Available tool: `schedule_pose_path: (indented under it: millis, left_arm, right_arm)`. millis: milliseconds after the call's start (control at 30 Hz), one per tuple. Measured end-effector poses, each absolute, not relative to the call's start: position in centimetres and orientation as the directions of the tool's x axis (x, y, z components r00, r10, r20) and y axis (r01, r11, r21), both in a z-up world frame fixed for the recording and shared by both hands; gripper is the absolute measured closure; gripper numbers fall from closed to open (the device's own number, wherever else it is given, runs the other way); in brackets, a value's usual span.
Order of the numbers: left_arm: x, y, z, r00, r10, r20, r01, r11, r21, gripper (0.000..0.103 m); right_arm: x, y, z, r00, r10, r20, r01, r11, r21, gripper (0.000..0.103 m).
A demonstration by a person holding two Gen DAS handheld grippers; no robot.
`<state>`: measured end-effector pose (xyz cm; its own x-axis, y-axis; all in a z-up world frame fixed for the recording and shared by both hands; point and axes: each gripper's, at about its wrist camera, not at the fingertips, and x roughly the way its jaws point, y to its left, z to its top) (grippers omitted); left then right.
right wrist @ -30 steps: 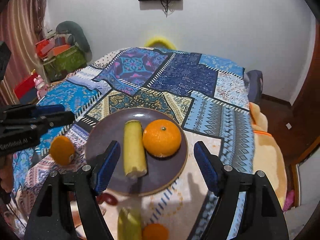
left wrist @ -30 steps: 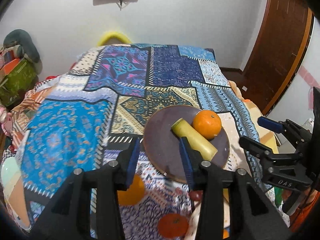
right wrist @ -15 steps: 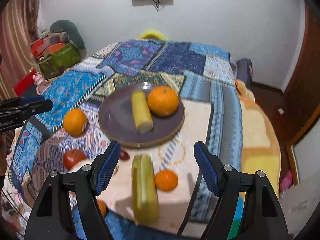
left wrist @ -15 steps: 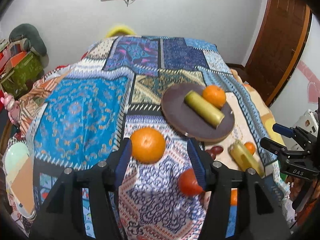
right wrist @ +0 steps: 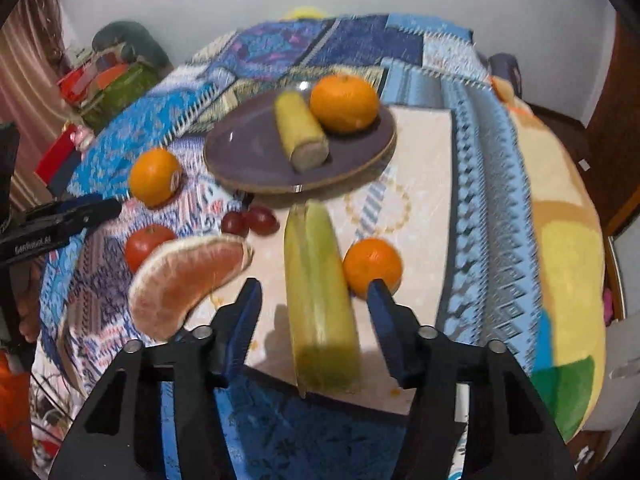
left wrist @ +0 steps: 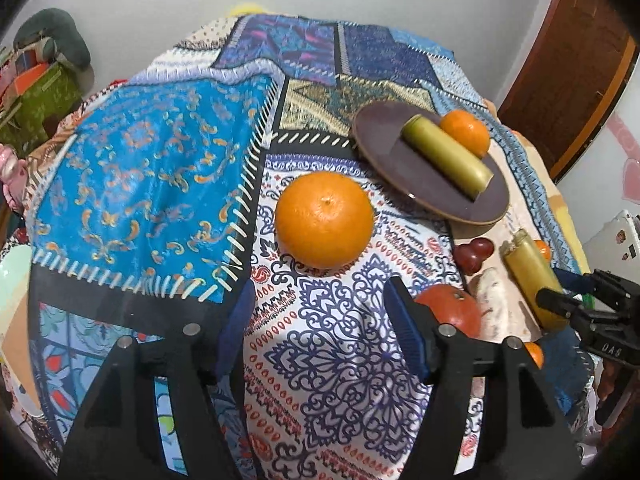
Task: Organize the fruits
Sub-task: 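Grasp the green corn cob with the right gripper while the left grasps another orange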
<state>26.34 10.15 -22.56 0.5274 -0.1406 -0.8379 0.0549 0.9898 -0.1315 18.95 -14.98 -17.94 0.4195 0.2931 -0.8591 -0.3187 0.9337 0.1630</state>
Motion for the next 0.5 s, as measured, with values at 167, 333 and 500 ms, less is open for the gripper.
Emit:
schedule_pose_path:
  millis: [167, 333, 500]
  left_arm:
    - [27.7, 10.4, -23.4, 0.52, -0.147, -0.842, 0.056, 0.989, -0.139, 0.036]
    - [29.6, 10.1, -24.2, 0.507, -0.173, -0.845, 0.065, 0.985, -0.163, 0.034]
    - [31.0, 9.3, -24.8, 0.493, -0.169, -0.853, 0.074, 0.985, -0.153, 0.034]
  right_arm:
    - [19.3, -14.8, -19.2, 0.393, 0.278, -0.876, -0.314, 0.936, 0.156, 0.06]
    - [20.0, -14.5, -19.8, 0.381, 0.282, -0.881, -0.317, 0.934, 0.162, 0.06]
    - [20.8, -13.8, -19.8, 0.384, 0.291, -0.876, -0.332, 0.929, 0.163, 0.06]
